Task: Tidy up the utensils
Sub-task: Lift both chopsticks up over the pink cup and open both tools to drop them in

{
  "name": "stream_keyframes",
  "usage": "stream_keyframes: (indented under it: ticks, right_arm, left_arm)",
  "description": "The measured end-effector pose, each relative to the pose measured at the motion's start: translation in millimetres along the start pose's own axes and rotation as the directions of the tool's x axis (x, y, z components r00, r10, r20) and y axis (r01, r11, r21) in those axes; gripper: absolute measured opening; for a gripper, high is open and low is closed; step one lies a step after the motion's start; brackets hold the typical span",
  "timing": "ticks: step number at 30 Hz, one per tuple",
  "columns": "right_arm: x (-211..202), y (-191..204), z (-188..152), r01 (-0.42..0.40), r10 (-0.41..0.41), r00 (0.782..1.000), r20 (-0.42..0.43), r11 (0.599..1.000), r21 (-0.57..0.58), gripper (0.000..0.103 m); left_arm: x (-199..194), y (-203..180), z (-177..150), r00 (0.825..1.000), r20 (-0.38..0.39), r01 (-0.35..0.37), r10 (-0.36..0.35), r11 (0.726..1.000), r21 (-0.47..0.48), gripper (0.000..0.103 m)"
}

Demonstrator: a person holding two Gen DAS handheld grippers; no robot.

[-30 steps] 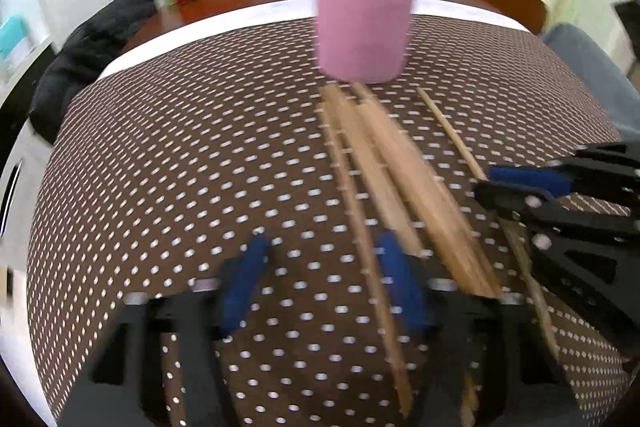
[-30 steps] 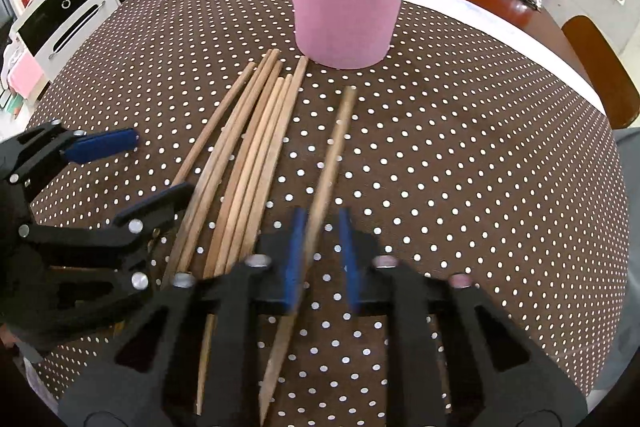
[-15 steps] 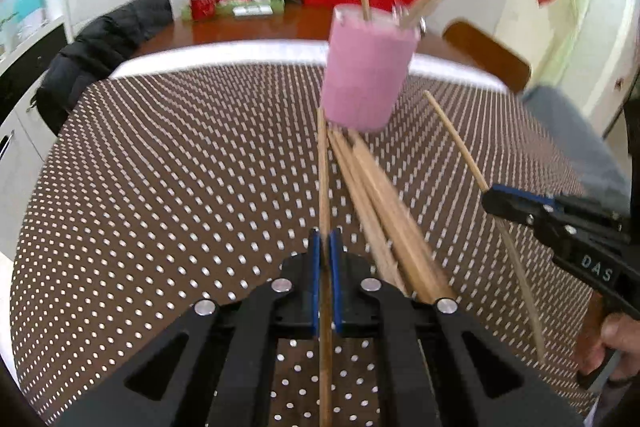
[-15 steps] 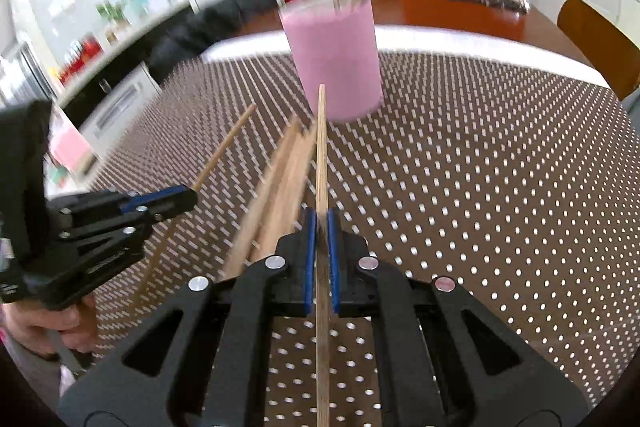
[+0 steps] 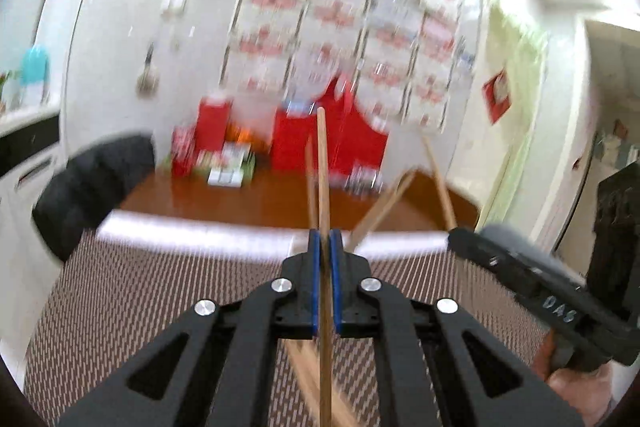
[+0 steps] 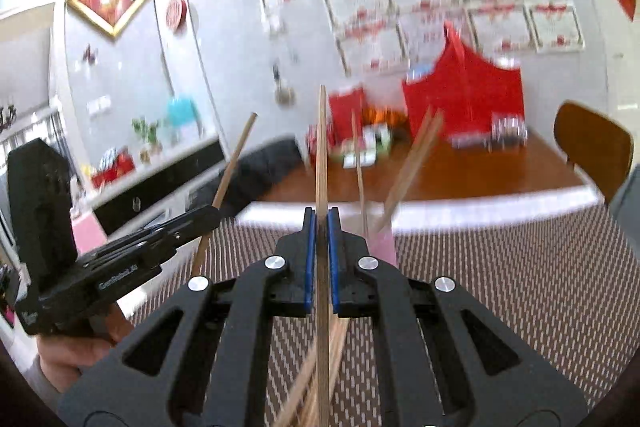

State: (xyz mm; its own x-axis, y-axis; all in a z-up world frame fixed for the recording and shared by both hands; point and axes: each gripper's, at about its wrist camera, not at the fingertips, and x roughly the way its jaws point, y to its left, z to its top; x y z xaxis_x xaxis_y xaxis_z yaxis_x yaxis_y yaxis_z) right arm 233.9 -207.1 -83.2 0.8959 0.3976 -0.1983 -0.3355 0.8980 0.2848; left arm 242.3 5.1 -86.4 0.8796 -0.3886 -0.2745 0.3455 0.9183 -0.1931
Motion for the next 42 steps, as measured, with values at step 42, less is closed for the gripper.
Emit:
stream_keyframes:
  ticks: [42]
  right_arm:
    - [150.9,-32.6,35.3,0.113,-0.123,0.982,0.146,0.991,0.078,0.007]
  left_arm:
    - [170.9,38.5,28.1,0.972,0.206,0.139,-0.116,0.985,-0.099,0.005]
